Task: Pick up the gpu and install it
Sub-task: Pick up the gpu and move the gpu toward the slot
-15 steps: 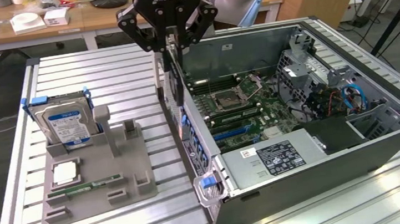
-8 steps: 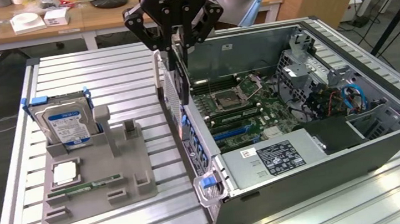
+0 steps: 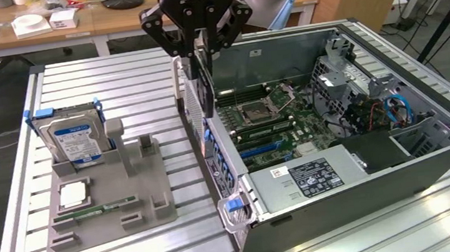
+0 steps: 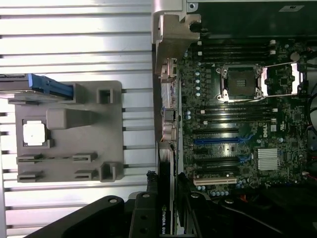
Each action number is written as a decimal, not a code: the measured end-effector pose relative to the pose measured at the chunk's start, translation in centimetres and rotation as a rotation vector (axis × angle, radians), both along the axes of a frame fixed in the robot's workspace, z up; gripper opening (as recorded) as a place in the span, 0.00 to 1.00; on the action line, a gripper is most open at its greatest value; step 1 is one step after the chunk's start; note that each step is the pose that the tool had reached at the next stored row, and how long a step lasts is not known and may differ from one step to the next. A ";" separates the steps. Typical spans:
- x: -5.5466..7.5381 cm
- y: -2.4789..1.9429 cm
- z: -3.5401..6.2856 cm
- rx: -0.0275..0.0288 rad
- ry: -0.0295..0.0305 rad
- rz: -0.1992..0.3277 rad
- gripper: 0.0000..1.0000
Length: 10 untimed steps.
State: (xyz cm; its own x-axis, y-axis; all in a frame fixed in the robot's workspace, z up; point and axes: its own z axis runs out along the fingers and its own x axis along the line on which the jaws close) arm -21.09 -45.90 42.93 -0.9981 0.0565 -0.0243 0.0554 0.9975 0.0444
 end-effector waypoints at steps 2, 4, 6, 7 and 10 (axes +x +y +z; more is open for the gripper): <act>0.1 0.00 0.00 0.0000 -0.0001 0.000 0.26; 0.3 0.00 0.00 0.0000 -0.0001 0.000 0.26; 0.4 0.00 0.00 0.0000 -0.0001 0.000 0.26; 0.5 0.00 0.00 0.0001 -0.0001 0.000 0.26; 0.7 -0.01 0.00 0.0000 -0.0001 0.001 0.26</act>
State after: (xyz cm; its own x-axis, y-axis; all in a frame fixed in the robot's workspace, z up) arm -20.38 -45.90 42.93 -0.9981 0.0557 -0.0244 0.0546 0.9975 0.0445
